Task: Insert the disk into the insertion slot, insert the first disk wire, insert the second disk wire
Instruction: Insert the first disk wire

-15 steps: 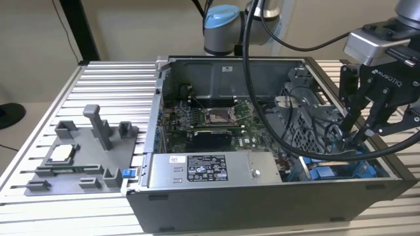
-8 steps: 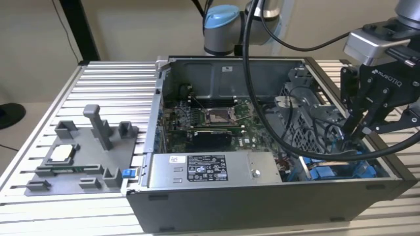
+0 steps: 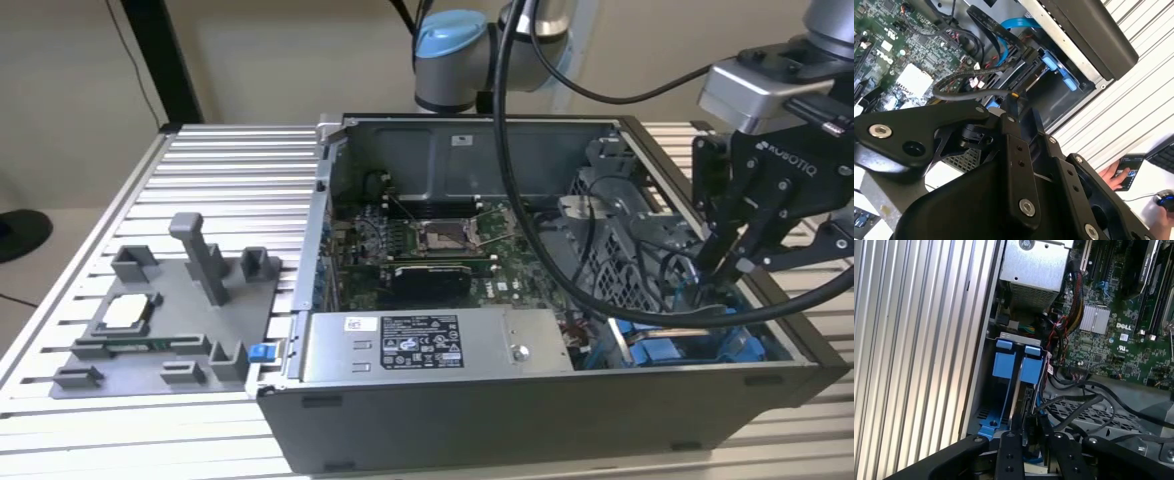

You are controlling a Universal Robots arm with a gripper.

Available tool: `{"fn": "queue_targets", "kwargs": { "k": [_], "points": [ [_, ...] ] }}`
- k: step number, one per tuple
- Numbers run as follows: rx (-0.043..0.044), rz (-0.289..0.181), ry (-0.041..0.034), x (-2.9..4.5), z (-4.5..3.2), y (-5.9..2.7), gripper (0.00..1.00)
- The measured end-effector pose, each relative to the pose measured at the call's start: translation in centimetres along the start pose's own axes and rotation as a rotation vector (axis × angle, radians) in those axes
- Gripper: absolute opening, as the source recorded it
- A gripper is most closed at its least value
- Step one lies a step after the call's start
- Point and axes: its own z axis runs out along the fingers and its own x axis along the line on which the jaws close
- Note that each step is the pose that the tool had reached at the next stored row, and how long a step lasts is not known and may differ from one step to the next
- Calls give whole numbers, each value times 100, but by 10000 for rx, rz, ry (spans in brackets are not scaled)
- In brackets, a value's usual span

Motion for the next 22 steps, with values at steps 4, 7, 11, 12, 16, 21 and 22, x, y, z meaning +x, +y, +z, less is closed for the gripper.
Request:
{"fn": "queue_targets", "kwargs": {
  "k": [4,7,11,12,16,21,22],
  "points": [
    [17,1,-91,1,9,0,0],
    [40,3,-217,0,14,0,0],
    [43,3,-232,0,15,0,0],
    [43,3,-232,0,15,0,0],
    [43,0,-233,-4,15,-9,0],
    [43,-1,-232,-18,15,-29,0],
    [43,-1,-232,-19,15,-36,0]
  ]
}}
